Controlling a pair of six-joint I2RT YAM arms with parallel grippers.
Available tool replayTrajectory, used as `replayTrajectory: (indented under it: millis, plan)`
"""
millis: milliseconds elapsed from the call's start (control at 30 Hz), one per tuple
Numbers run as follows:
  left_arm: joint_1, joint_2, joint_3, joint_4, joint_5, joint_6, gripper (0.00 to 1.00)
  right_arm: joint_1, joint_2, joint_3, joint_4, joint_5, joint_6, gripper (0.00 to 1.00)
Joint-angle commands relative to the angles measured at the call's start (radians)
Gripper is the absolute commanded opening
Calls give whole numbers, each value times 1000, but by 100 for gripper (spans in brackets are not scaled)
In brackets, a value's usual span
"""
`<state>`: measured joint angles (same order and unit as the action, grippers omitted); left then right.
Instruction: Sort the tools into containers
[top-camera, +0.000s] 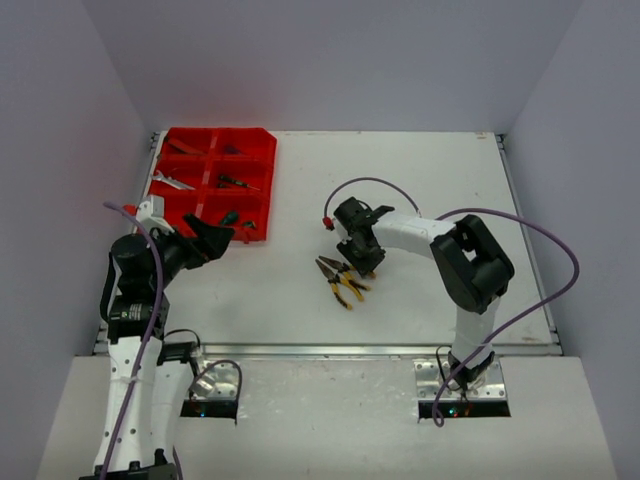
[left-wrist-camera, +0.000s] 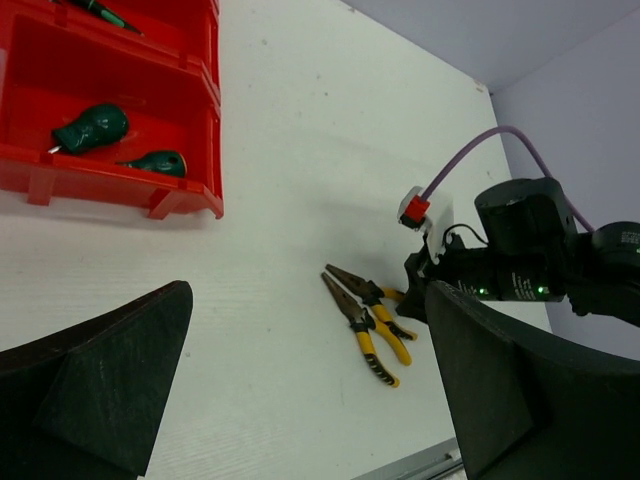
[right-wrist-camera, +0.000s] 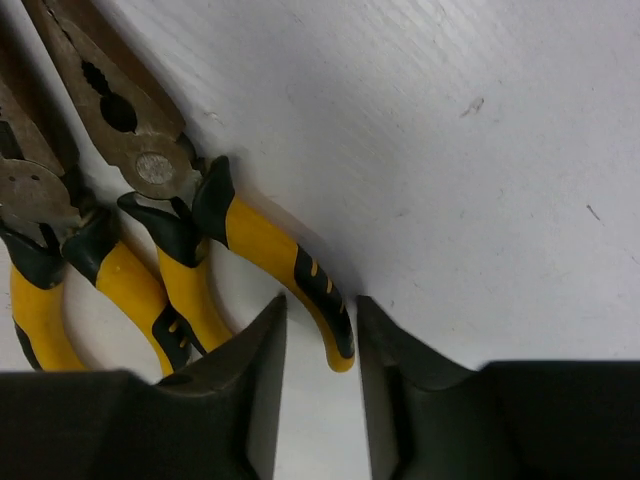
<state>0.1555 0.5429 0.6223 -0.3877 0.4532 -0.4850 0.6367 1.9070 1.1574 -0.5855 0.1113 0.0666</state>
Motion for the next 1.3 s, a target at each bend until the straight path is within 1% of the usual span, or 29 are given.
replayTrajectory:
  millis: [0,33,100,133,200,267,333,400,533,567,667,733,800,833,867,967,1100,1133,1167,1200,1233,1267]
  plan:
    - [-9,-6,2,46,45,18,100,-11,53,9,24,-42,-25,20]
    - [-8,-3,-5,58,60,5,100,-11,48,6,29,-24,-11,13]
    - [-8,3,-20,87,93,-21,100,-11,34,-2,37,23,16,3]
    - [-9,9,-36,103,108,-37,100,-11,16,-4,41,47,39,0]
    - [-10,20,-75,178,162,-100,100,-11,-31,-2,46,122,85,0]
    - [-23,50,-144,280,196,-164,100,-11,-109,6,46,183,151,0]
    - [-51,74,-198,418,190,-227,100,-10,-177,14,47,195,173,0]
    - [-98,123,-223,499,171,-264,100,0,-234,2,65,163,188,0]
    - [-215,235,-295,824,161,-409,100,57,-401,-73,163,17,173,0]
    - [-229,259,-300,863,159,-424,100,63,-416,-90,185,0,173,0]
    - [-327,378,-283,1047,148,-474,97,107,-460,-97,198,-44,172,0]
    - [-431,453,-230,1137,108,-469,96,161,-483,-86,199,-46,165,0]
    - [-519,515,-161,1125,33,-427,92,197,-506,-75,207,-60,178,0]
    - [-539,539,-143,1110,7,-422,91,204,-515,-74,212,-65,186,0]
    - [-555,557,-129,1103,-16,-421,88,209,-523,-72,214,-74,190,0]
    - [-578,596,-94,1106,-56,-423,73,218,-542,-59,196,-97,185,0]
    - [-590,613,-69,1041,-94,-393,44,221,-570,-70,205,-108,190,0]
    - [-591,613,-70,1037,-99,-391,40,221,-574,-72,207,-108,192,0]
    - [-592,612,-71,1034,-99,-390,40,221,-577,-72,207,-107,194,0]
    - [-593,611,-74,1032,-96,-388,38,221,-583,-69,205,-117,196,0]
    - [-594,612,-76,1035,-93,-385,33,221,-586,-65,205,-137,197,0]
    - [-596,614,-75,1035,-91,-379,19,221,-590,-65,209,-146,197,0]
